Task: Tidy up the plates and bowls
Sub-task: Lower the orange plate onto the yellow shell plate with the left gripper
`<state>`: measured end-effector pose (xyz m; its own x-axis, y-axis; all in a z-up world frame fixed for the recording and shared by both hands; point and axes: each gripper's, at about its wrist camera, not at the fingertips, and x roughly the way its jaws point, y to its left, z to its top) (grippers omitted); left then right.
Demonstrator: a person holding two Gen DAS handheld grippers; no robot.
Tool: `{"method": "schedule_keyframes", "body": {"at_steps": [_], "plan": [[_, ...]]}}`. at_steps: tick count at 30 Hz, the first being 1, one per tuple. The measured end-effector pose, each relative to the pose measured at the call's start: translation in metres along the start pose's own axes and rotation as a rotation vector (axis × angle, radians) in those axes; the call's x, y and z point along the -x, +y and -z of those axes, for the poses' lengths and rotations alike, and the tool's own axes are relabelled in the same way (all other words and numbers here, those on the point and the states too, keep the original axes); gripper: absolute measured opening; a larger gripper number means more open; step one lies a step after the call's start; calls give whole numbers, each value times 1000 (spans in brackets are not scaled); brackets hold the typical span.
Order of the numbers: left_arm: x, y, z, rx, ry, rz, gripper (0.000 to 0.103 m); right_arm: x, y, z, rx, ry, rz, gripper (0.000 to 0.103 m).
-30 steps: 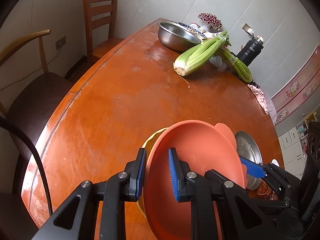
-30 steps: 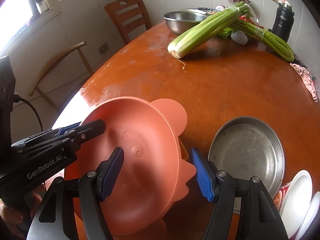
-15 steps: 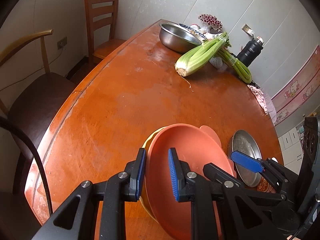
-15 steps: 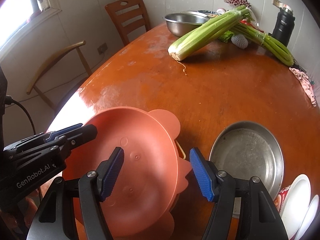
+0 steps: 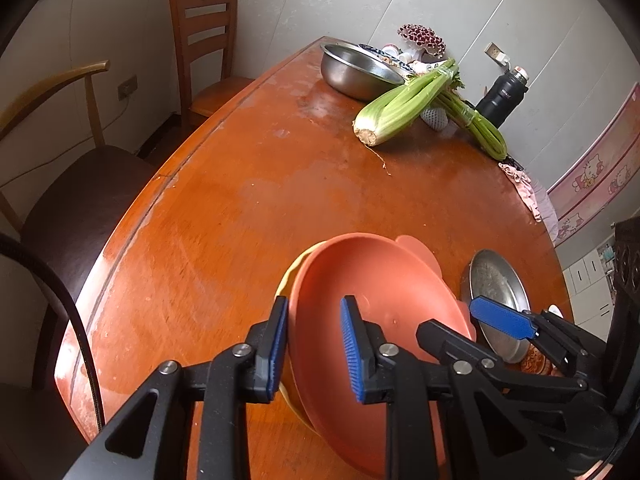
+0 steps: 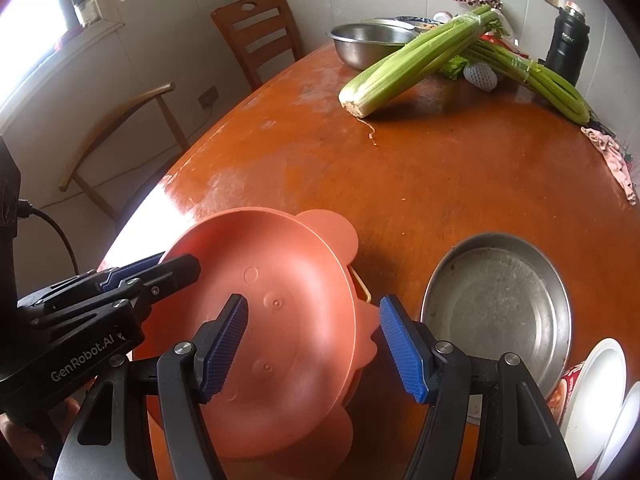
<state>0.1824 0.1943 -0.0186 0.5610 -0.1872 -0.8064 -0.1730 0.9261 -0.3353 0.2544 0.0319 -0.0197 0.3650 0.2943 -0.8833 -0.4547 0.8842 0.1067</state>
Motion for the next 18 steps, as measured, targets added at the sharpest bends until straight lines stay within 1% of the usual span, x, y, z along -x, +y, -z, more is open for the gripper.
{"method": "schedule_keyframes", "body": {"at_steps": [4, 7, 10, 12, 15, 18], "plan": [[4, 1, 3, 0, -3, -6, 36, -2, -2, 3, -9, 18, -1, 71], [9, 2, 5, 1, -15, 9, 39, -3, -2, 5, -10, 21, -1, 71], [16, 5, 5, 5, -36, 3, 47, -2, -1, 5, -2, 17, 4, 71], [20, 7, 5, 9, -47, 7, 49, -5, 0, 6, 11, 33, 6, 71], [13, 11, 3, 15, -22, -35, 52, -10, 2, 9, 22, 49, 10, 71], [2, 14, 1, 17, 4, -34, 53, -13, 6, 13, 37, 65, -2, 71]]}}
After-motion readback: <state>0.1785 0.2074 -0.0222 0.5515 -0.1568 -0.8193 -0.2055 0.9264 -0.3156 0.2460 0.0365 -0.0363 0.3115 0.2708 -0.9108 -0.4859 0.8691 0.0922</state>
